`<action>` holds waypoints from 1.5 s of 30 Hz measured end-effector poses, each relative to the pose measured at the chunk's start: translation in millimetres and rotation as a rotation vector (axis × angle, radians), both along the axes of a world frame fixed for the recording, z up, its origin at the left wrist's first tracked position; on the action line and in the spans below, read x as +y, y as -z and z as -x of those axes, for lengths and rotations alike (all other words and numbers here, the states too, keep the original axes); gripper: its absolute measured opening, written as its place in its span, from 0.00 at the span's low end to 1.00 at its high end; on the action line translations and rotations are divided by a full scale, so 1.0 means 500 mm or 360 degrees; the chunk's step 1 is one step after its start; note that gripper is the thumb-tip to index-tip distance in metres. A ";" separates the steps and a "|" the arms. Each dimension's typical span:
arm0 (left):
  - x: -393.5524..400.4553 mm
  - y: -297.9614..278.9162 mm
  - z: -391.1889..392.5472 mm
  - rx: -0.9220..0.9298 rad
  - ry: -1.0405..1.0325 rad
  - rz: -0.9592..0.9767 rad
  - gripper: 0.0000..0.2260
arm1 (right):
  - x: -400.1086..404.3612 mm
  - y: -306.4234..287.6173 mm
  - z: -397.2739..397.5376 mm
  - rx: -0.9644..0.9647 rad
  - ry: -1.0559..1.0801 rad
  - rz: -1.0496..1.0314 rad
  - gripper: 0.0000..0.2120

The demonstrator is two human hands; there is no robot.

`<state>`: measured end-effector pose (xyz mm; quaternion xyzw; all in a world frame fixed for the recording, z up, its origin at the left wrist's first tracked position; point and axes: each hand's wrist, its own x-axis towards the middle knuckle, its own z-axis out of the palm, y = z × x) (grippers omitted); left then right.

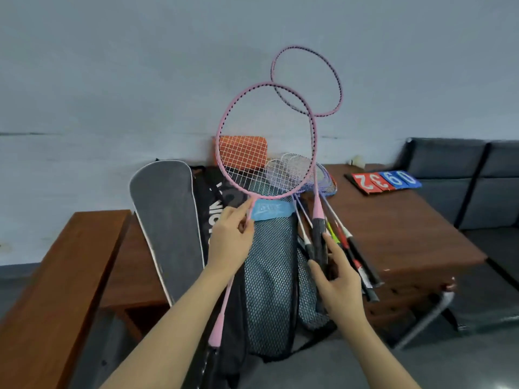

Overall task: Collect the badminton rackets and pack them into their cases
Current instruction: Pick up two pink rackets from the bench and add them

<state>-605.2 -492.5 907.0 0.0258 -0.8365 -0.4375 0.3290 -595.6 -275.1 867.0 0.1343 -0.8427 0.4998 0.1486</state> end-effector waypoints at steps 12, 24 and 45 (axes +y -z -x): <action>0.125 0.015 0.306 -0.0240 0.0068 -0.0107 0.20 | 0.178 0.023 0.191 -0.0221 0.0226 -0.0512 0.30; 0.262 0.099 0.482 -0.0491 -0.0086 -0.0205 0.20 | 0.346 0.133 0.386 -0.0616 -0.0142 -0.0656 0.29; 0.466 0.238 0.647 -0.0767 -0.0252 -0.0083 0.20 | 0.532 0.211 0.507 -0.0711 -0.0460 -0.0579 0.29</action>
